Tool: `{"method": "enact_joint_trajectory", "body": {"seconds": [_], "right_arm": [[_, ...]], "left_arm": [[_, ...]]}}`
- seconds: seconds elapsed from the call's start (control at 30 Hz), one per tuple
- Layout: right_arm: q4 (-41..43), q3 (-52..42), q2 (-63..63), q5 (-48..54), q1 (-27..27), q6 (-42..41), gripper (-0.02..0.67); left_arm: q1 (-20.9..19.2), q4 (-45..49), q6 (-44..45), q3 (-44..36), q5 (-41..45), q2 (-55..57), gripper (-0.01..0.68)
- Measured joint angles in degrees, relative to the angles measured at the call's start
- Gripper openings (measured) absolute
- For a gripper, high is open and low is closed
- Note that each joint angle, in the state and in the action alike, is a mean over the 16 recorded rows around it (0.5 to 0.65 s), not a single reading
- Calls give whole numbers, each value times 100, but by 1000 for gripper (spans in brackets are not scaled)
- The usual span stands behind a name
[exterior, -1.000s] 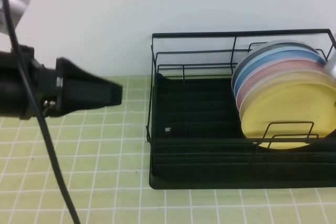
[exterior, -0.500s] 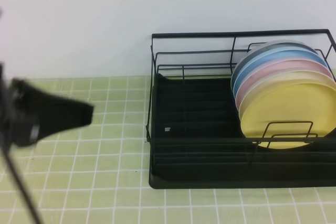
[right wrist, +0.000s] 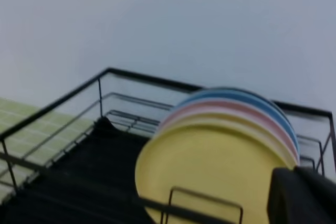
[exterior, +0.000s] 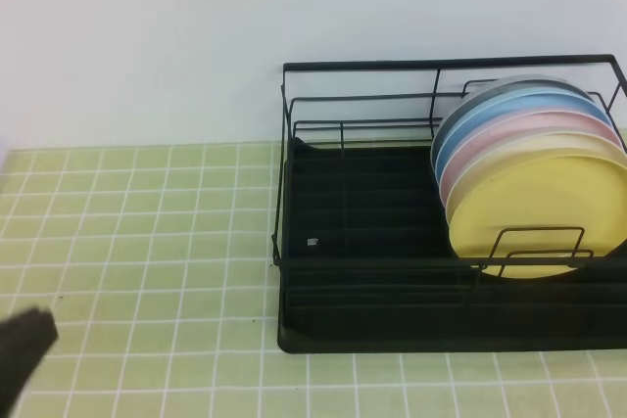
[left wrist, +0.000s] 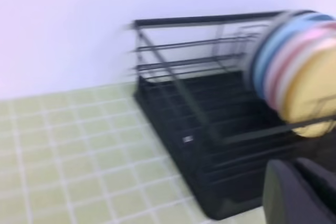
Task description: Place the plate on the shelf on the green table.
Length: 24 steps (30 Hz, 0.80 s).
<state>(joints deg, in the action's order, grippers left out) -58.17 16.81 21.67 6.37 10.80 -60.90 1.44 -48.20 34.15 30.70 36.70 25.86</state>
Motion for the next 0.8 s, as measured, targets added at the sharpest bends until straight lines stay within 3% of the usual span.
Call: {"method": "enact_joint_trajectory", "body": {"seconds": [0.2, 0.4, 0.8], "right_arm": [[-553, -731, -92, -421, 0, -11, -3], [-1327, -1080, -93, -425, 0, -10, -3], [-2128, -1187, -93, -96, 0, -10, -4]], "left_arm": [[0, -582, 64, -1351, -1411, -496, -1], [0, -1110, 143, -2018, -2334, -581, -2], [0, -1238, 282, -2101, -2466, -581, -2]]}}
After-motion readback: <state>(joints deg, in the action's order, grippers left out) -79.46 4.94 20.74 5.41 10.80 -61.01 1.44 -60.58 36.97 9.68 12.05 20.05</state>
